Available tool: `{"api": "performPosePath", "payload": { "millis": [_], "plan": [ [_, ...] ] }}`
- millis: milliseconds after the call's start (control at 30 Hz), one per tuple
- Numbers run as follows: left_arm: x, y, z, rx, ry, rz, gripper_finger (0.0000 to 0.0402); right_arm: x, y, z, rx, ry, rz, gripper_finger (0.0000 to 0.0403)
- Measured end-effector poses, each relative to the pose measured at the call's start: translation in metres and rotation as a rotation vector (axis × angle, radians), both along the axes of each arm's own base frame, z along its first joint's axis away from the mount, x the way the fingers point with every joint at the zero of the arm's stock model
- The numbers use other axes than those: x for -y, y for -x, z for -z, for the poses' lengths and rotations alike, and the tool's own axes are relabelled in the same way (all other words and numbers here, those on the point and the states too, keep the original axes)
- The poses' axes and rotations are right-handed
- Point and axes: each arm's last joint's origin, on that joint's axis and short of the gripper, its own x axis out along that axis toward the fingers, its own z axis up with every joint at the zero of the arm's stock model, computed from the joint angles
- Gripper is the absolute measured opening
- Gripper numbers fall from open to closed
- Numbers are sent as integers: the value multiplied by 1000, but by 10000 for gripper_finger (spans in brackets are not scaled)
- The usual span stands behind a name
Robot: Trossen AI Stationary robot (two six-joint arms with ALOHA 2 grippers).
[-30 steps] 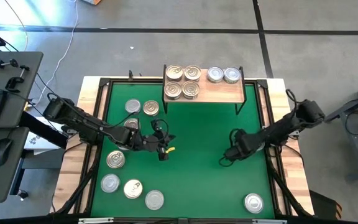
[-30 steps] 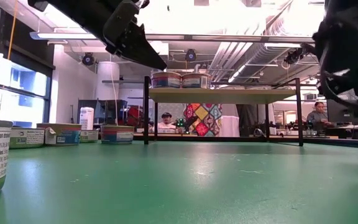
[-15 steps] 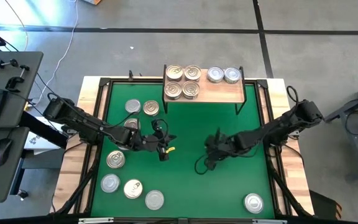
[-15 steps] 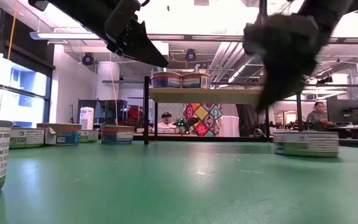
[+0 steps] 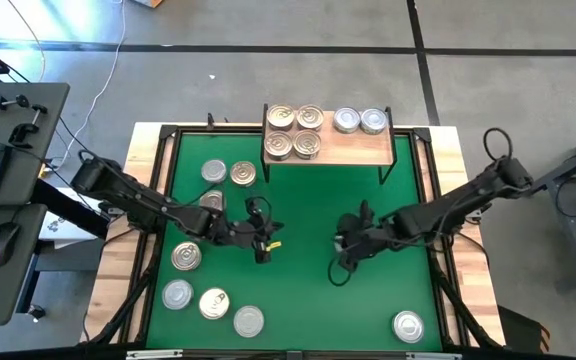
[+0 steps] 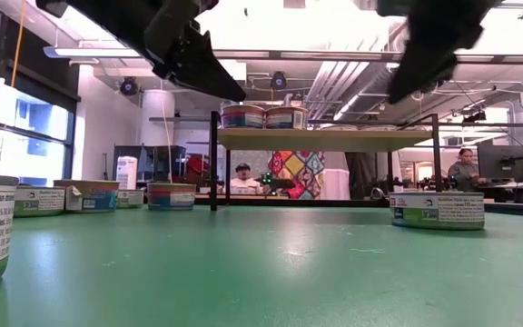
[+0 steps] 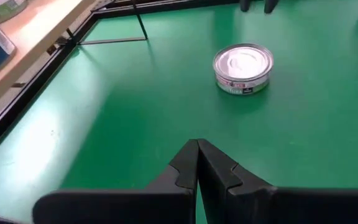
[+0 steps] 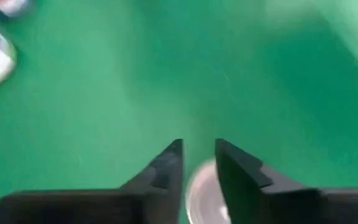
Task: Stack canned seafood by type on shelf
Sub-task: Put the green tuna can on the shelf and aligned with the top left green tuna can
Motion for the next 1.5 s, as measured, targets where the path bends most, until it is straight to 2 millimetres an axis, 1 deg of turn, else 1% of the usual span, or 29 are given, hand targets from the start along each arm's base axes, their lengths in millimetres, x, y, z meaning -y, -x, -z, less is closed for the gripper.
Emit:
{"api": "performPosePath", "payload": {
  "millis": [67,133,233,333,400,500,600,733,833,933,1033,1200,1367,1500],
  "plan": [
    [1,-3,3,10,3,1,0,0,10,0,-53,-8,28,131],
    [2,-5,7,7,-4,5,0,-1,19,4,-116,-19,53,168],
    [2,-9,13,0,-7,4,0,-5,32,18,-212,-19,84,225],
    [4,-13,19,1,15,34,0,-9,44,34,-288,-53,74,278],
    [3,-17,24,-2,37,71,0,-10,52,44,-338,-75,88,304],
    [1,-26,32,11,101,139,0,-12,60,56,-367,-92,104,326],
    [-4,-35,43,27,159,200,0,-14,67,70,-355,-63,69,332],
    [-12,-46,62,32,197,224,0,-15,73,93,-280,-35,0,333],
    [-20,-52,78,35,232,227,0,-12,75,110,-168,-51,0,333],
    [-27,-59,93,24,274,244,0,-8,77,126,-11,-62,13,333],
    [-31,-66,104,0,334,259,0,-4,80,135,117,-54,14,333],
    [-32,-71,114,-23,368,268,0,4,84,142,221,28,17,334],
    [-35,-73,112,-11,367,261,0,7,79,140,238,113,-51,334],
    [-40,-74,112,-7,368,250,0,11,72,135,280,169,-71,334]
  ]
}}
